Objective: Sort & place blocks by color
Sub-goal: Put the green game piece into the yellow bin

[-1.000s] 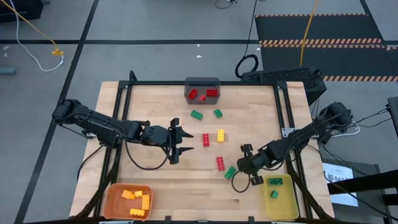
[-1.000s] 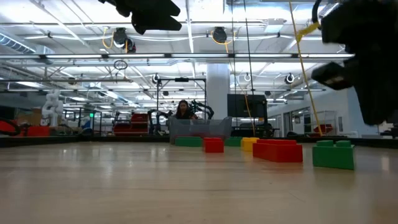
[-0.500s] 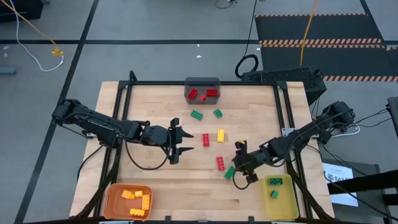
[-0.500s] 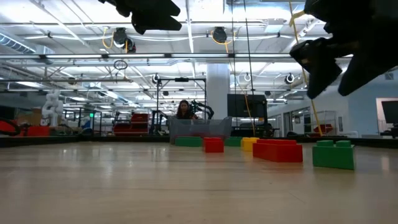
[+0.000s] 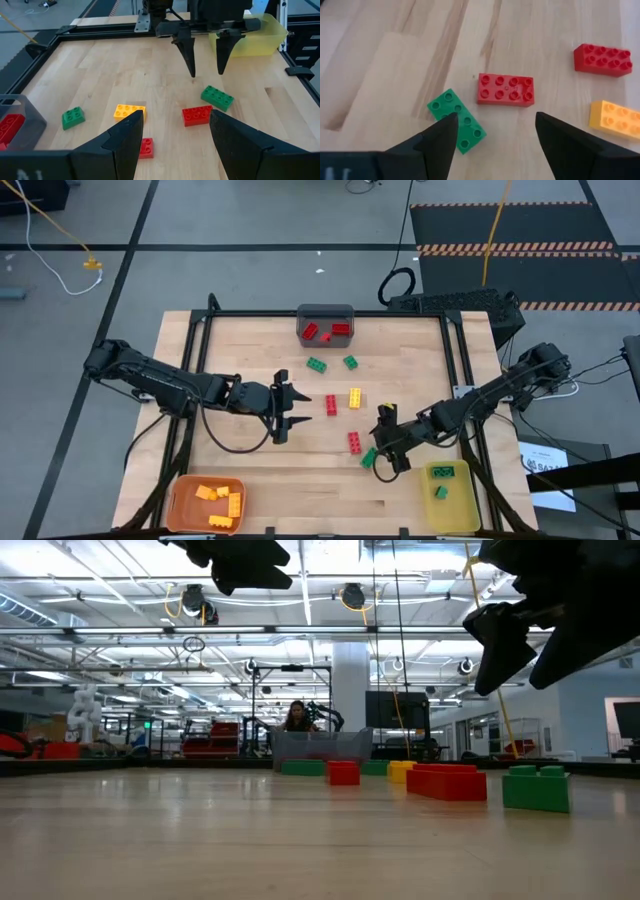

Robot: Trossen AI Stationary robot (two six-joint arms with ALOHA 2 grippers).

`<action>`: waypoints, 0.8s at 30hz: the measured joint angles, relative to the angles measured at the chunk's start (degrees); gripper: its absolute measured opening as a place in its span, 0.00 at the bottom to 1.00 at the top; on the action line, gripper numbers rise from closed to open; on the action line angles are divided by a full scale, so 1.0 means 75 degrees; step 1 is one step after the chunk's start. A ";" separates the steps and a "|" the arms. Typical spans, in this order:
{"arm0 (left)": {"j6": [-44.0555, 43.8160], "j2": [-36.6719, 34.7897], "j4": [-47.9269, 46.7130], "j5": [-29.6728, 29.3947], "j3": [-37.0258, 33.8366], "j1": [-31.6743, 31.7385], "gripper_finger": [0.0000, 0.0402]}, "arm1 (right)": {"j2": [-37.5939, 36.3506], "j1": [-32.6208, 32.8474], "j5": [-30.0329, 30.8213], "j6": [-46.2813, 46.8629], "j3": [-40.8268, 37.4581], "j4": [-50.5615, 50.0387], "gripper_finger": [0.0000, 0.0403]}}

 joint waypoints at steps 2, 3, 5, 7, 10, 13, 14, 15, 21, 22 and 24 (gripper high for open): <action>-0.0001 0.0000 0.0000 0.0000 0.0000 0.0000 0.57 | 0.0000 0.0000 -0.0002 0.0376 -0.0001 0.0001 0.63; 0.0002 0.0000 0.0000 0.0000 0.0000 0.0003 0.57 | 0.0000 0.0000 -0.0002 0.0509 -0.0001 0.0020 0.63; 0.0001 0.0000 0.0000 0.0000 -0.0003 0.0002 0.57 | 0.0000 -0.0003 0.0007 0.0438 -0.0001 0.0209 0.63; 0.0001 0.0000 0.0000 0.0000 -0.0003 0.0000 0.57 | 0.0000 0.0000 0.0007 0.0098 -0.0001 0.0515 0.63; 0.0001 0.0000 -0.0001 0.0000 -0.0006 0.0000 0.57 | 0.0000 0.0000 0.0006 -0.0089 0.0000 0.0939 0.63; 0.0002 0.0000 0.0000 0.0000 -0.0006 0.0000 0.57 | 0.0000 -0.0003 0.0010 -0.0100 -0.0001 0.1017 0.63; 0.0002 0.0000 0.0000 0.0000 -0.0006 0.0000 0.57 | 0.0000 0.0000 0.0026 -0.0102 -0.0001 0.1011 0.62; 0.0002 0.0000 -0.0003 0.0000 -0.0006 0.0000 0.57 | 0.0000 0.0000 0.0041 -0.0102 -0.0001 0.1014 0.62; 0.0002 0.0000 0.0000 0.0000 -0.0006 0.0000 0.57 | 0.0000 -0.0076 0.0042 0.0093 0.0000 0.1009 0.62; 0.0002 0.0000 0.0000 0.0003 -0.0006 0.0000 0.57 | 0.0000 -0.0076 0.0036 0.0096 -0.0001 0.0976 0.62; 0.0002 0.0000 -0.0003 0.0000 -0.0006 0.0000 0.57 | 0.0000 -0.0073 0.0019 0.0073 -0.0001 0.0790 0.62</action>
